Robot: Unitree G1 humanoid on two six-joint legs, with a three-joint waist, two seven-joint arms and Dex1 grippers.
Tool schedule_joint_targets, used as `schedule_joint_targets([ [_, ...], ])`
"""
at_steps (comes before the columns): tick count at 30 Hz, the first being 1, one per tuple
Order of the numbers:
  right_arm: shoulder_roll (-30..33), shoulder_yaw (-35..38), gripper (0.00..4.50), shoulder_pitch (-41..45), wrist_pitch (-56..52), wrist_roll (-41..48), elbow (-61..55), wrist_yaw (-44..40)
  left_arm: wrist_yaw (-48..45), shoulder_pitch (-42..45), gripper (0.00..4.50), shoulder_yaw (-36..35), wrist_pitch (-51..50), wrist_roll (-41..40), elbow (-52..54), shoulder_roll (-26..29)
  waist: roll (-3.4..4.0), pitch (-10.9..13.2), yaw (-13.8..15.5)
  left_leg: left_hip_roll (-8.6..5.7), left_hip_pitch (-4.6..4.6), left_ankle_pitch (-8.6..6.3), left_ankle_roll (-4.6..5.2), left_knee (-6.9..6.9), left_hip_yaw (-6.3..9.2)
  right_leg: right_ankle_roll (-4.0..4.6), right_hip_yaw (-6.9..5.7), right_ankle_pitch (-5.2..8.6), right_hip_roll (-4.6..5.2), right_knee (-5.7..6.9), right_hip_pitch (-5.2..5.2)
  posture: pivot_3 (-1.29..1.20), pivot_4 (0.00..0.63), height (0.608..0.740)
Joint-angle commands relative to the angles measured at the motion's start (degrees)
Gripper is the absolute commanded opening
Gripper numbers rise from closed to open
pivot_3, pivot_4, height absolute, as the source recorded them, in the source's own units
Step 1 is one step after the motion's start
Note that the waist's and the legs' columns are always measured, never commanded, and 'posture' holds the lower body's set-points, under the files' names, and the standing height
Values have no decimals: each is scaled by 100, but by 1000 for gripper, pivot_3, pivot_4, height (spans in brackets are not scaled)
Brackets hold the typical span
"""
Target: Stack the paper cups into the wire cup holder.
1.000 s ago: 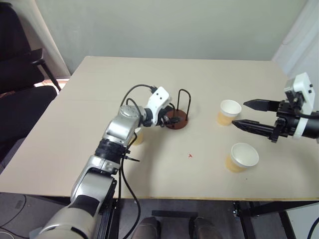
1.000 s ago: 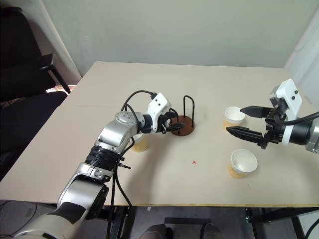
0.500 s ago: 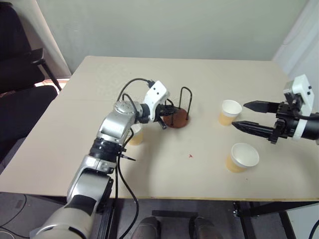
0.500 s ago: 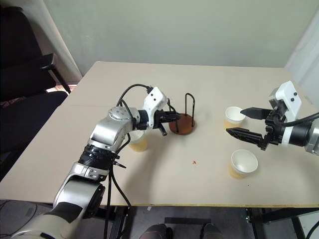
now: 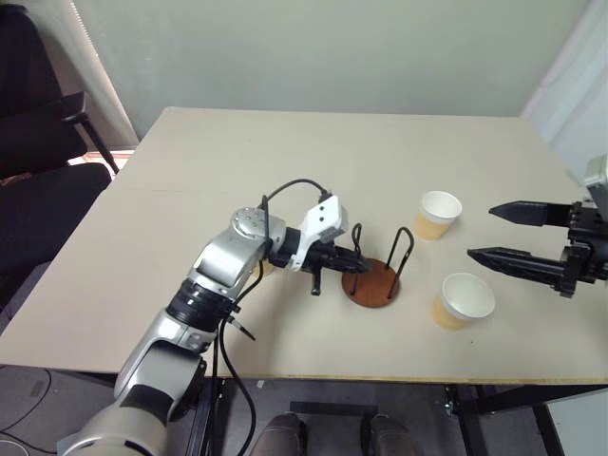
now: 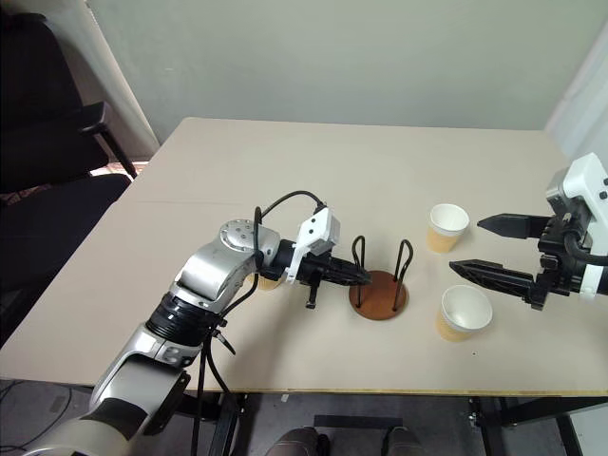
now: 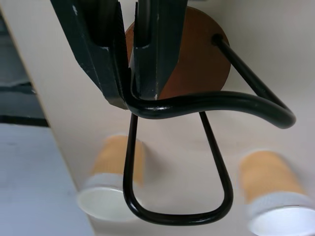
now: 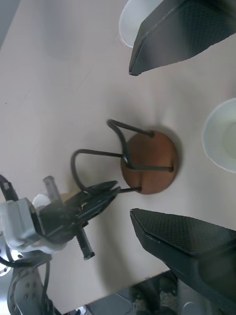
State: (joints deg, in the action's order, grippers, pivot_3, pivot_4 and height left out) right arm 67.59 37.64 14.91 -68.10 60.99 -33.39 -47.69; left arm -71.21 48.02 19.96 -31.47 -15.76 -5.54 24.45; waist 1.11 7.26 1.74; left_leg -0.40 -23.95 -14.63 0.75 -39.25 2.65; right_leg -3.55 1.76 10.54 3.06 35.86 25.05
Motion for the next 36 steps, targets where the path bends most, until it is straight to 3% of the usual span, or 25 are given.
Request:
schedule_joint_targets([
  [1, 102, 321, 4500, -13, -18, 182, -141, 128, -17, 12, 25, 104, 178, 38, 194, -119, 0, 0, -1, 0, 1, 0, 1, 0, -2, 0, 0, 0, 0, 0, 0, 0, 150, 740],
  [7, 109, 247, 4500, -54, 89, 213, -161, 252, 3, -168, 25, 364, 278, 265, 314, -46, 2, -1, -3, 0, 3, -1, 4, 3, -1, -6, 0, 2, 0, 1, -1, 0, 150, 740],
  [10, 128, 119, 4500, 0, 192, 191, -115, 262, -38, -294, 873, 470, 308, 385, 522, 122, 2, -2, -4, 0, 4, -2, 6, 4, 0, -8, 0, 4, 0, 0, -2, 0, 150, 740],
  [15, 180, -249, 4500, 151, 533, -34, 73, 179, 96, -355, 2712, 441, 304, 539, 736, 378, 2, -1, -3, 0, 3, -3, 7, 3, 2, -8, 0, 4, 0, 0, -2, 0, 150, 740],
  [20, 289, -1053, 4500, 526, 1265, -742, 542, -32, 81, -285, 4471, 199, 199, 436, 894, 652, 2, -2, -13, 0, 5, -5, 10, -1, 2, -8, 0, 4, 1, 2, -3, 0, 150, 740],
  [25, 323, -2122, 4500, 1276, 1926, -1476, 1237, -447, -25, 5, 4471, -264, 180, 183, 740, 837, 3, -2, -27, 1, 7, -4, 10, 1, 5, -5, -2, 2, 1, 5, -2, 0, 150, 740],
  [29, 221, -3366, 4500, 1938, 2612, -2598, 1841, -815, -206, 421, 4471, -1075, -142, -490, 354, 953, 2, -1, -29, 2, 5, -5, 12, 2, 9, -4, -4, 1, 2, 2, -2, 0, 150, 740],
  [36, -600, -5085, 4500, 3081, 3838, -4552, 3565, -1326, -123, 614, 4471, -1685, -13, -538, -229, 1518, 4, -2, -102, 4, 8, -8, 17, 7, 6, 0, -7, -2, 4, 2, 6, 0, 150, 740],
])
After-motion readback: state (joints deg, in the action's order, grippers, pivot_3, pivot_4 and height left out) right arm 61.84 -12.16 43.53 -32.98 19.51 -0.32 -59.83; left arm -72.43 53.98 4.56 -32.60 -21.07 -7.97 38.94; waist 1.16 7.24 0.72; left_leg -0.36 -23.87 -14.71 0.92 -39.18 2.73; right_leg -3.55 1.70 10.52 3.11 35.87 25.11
